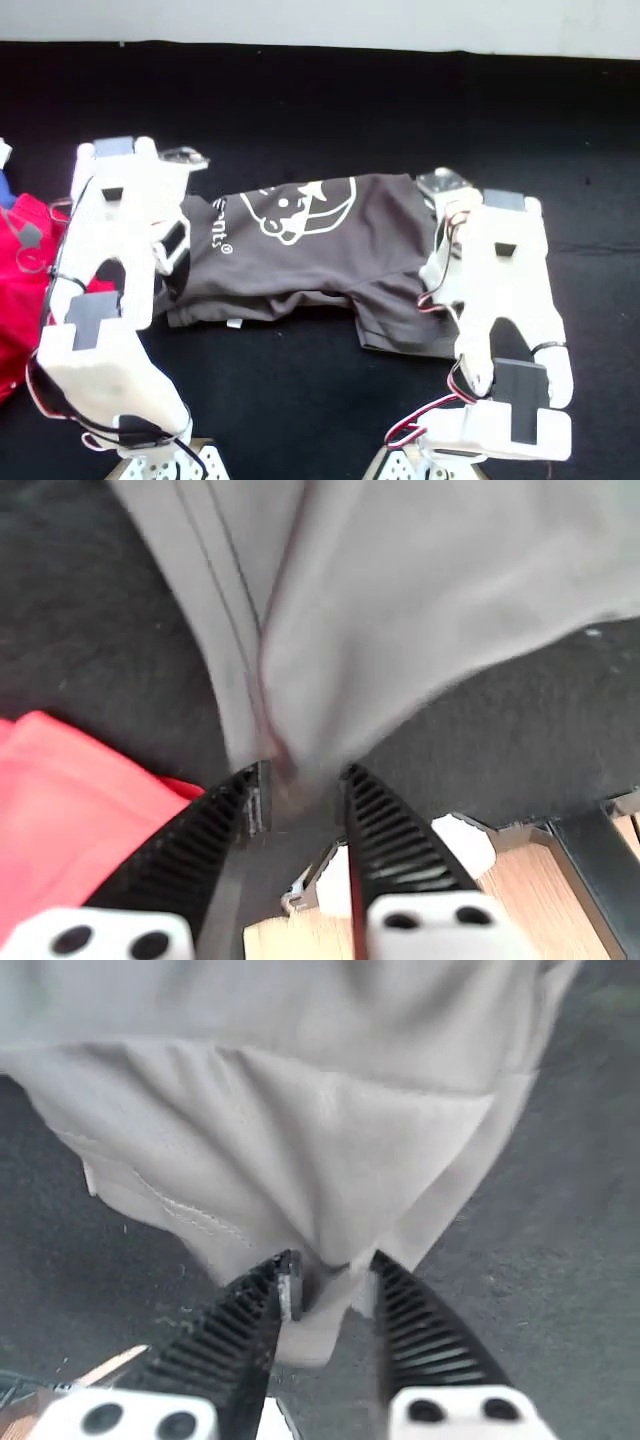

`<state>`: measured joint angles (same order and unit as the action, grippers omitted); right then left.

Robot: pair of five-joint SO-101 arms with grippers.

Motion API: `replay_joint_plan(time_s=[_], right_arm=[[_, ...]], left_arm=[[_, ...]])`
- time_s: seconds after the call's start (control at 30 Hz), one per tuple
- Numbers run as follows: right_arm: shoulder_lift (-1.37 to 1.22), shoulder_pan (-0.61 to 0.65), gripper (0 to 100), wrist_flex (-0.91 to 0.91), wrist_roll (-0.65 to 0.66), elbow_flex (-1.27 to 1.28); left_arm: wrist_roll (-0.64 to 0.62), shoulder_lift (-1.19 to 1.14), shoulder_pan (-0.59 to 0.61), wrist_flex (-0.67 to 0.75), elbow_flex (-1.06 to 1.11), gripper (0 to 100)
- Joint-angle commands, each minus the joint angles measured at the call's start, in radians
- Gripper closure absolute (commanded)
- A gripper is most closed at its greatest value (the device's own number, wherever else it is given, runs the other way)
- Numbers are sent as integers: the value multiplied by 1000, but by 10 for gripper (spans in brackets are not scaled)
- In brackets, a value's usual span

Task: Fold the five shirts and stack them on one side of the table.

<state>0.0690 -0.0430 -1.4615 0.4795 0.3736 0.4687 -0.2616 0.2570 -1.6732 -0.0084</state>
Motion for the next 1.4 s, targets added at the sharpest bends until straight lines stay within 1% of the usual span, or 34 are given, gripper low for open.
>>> replay_joint_plan(time_s=[0.0, 0.13, 0.2, 0.23, 0.3, 0.37, 0.47, 0.53, 0.6, 0.7, 0.8, 0.93, 1.1, 1.23, 1.37], right_arm=[[38, -2, 865, -45, 0, -174], [30, -4, 865, -41, -2, -340], [25, 4, 868, 8, -11, -389], [24, 19, 891, 51, -41, -390], [8, 51, 991, 154, -98, -381], [-42, 99, 977, 239, -123, -377], [-163, 148, 993, 357, -146, -380], [-248, 165, 992, 443, -170, -390], [-334, 170, 992, 509, -192, -406], [-452, 166, 992, 553, -193, -453], [-561, 136, 992, 558, -192, -516], [-687, 51, 992, 555, -190, -616], [-734, -30, 992, 544, -190, -694], [-731, -30, 992, 455, -190, -750], [-730, -30, 992, 320, -190, -885]], left_arm=[[6, 84, -5, -38, -170, 870], [2, 88, -7, -31, -348, 870], [-15, 54, -16, -2, -386, 878], [-52, 25, -30, 38, -389, 906], [-114, -53, -56, 112, -398, 1000], [-126, -142, -90, 178, -400, 978], [-129, -263, -125, 269, -424, 989], [-164, -335, -130, 310, -472, 990], [-210, -400, -124, 331, -544, 990], [-216, -496, -104, 325, -657, 990], [-215, -590, -68, 325, -731, 990], [-215, -677, 18, 321, -808, 990], [-213, -728, 93, 255, -924, 990], [-213, -745, 96, 184, -1010, 990], [-218, -743, 74, 104, -1138, 990]])
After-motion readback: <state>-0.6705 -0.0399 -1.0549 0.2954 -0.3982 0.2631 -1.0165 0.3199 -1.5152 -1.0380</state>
